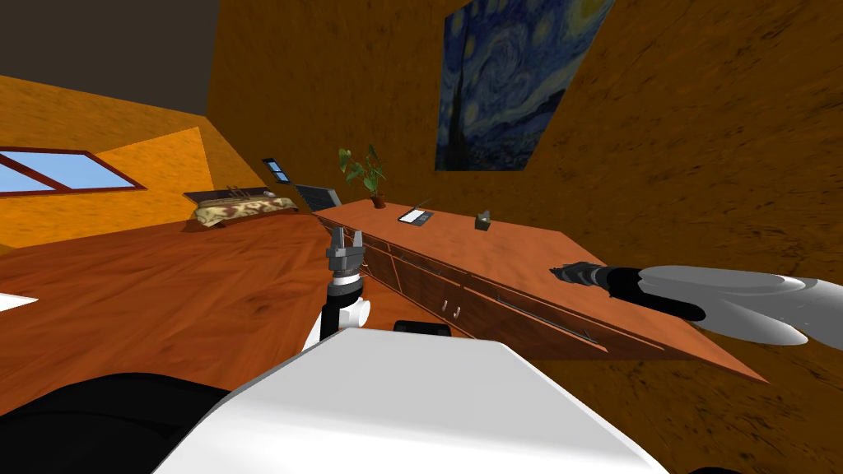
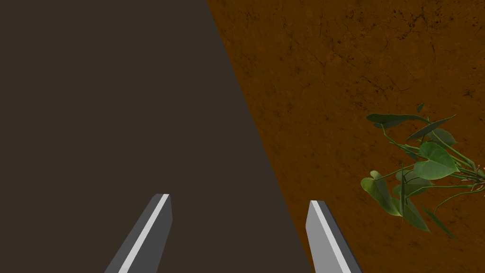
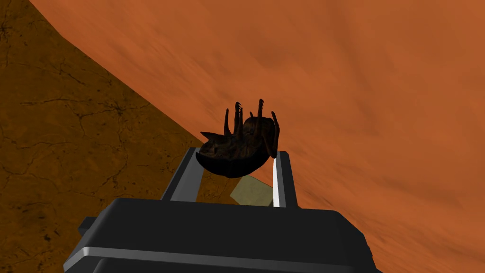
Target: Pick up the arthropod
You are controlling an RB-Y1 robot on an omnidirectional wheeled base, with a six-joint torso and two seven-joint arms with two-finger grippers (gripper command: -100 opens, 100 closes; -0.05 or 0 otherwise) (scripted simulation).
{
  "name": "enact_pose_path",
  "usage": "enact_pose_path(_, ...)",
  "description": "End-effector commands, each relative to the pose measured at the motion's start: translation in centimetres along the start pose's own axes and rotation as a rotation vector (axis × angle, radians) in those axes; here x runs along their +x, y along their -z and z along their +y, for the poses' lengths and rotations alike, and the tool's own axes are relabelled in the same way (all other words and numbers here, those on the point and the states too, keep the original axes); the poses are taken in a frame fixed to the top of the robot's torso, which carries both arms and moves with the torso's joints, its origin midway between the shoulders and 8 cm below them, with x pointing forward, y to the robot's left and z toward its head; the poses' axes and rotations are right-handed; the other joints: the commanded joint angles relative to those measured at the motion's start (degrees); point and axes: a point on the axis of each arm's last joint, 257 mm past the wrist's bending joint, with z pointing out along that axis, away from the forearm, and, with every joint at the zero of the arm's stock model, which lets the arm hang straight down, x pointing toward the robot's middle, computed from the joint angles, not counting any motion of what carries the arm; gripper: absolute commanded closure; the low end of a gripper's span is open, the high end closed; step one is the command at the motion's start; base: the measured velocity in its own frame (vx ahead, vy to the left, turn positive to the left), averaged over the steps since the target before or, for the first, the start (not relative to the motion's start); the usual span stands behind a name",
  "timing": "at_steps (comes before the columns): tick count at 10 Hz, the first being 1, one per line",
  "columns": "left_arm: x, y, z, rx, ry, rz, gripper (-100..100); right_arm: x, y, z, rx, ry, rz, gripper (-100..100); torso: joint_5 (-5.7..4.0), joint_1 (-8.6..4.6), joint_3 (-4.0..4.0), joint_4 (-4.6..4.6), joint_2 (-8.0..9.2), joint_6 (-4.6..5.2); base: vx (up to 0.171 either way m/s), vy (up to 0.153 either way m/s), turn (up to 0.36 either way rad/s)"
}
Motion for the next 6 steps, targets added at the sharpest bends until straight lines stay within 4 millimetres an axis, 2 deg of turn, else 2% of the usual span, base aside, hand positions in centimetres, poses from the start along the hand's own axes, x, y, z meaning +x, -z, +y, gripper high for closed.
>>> enact_pose_path(1,0.0,0.0,0.0,0.0,0.0,0.0,0,-0.62,0.08,-0.61,-0.004,0.007,-0.009,100,0.0,0.0,0.0,0.0,0.0,0.0,-0.03,0.045,-0.046)
enact_pose_path(5,0.0,0.0,0.0,0.0,0.0,0.0,0,-0.59,0.09,-0.58,-0.005,0.004,-0.008,100,-0.01,-0.09,-0.04,-0.01,-0.07,-0.01,-0.009,0.014,-0.009)
enact_pose_path(6,0.0,0.0,0.0,0.0,0.0,0.0,0,-0.62,0.09,-0.58,-0.005,0.006,-0.009,0,-0.01,-0.11,-0.06,-0.02,-0.1,0.0,0.0,0.0,0.0)
